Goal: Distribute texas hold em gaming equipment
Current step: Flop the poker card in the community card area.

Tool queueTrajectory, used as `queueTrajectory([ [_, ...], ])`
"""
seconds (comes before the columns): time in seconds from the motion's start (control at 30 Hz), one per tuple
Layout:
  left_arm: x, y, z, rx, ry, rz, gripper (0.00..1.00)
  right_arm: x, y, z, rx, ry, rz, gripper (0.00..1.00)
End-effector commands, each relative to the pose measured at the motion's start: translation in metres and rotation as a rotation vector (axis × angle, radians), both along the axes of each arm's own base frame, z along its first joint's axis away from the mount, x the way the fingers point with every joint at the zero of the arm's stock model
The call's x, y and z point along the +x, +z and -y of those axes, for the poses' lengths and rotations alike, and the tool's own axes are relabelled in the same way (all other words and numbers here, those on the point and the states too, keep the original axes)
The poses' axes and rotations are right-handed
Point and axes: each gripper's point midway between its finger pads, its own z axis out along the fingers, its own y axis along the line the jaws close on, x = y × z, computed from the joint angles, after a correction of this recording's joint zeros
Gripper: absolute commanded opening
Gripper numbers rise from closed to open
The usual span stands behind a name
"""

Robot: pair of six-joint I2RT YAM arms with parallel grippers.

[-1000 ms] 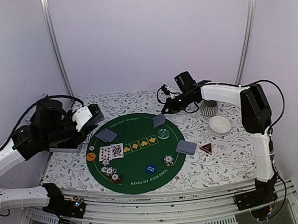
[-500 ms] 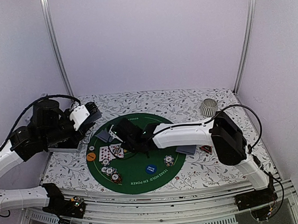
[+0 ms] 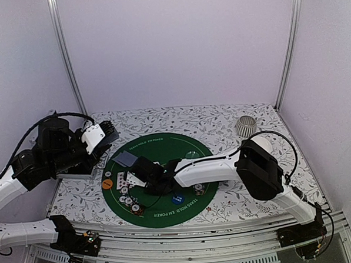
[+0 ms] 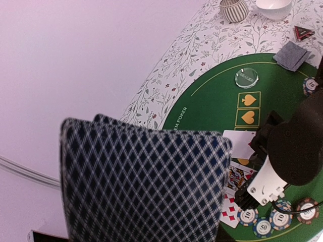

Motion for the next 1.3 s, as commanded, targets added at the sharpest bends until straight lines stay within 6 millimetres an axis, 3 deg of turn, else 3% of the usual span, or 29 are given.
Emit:
queueTrajectory([
  [0.0, 0.002, 0.005, -0.001, -0.02, 0.005, 0.023, 0.38, -0.002, 0.006, -0.003, 0.075, -0.005, -0.121, 0.02],
  [0.27, 0.002, 0.005, 0.0, -0.019, 0.004, 0.021, 0.38, -0.002, 0.007, -0.018, 0.14, -0.037, -0.209, 0.02],
  [0.63, 0.002, 0.004, 0.002, -0.02, -0.005, 0.018, 0.38, -0.003, 0.006, -0.001, 0.118, -0.141, -0.236, 0.02],
  [1.0, 0.002, 0.004, 0.002, -0.02, -0.004, 0.013, 0.38, -0.003, 0.008, -0.01, 0.191, -0.215, -0.294, 0.02],
  [1.27, 0.002, 0.003, 0.003, -0.02, -0.009, 0.012, 0.38, -0.006, -0.004, -0.01, 0.188, -0.234, -0.327, 0.02],
])
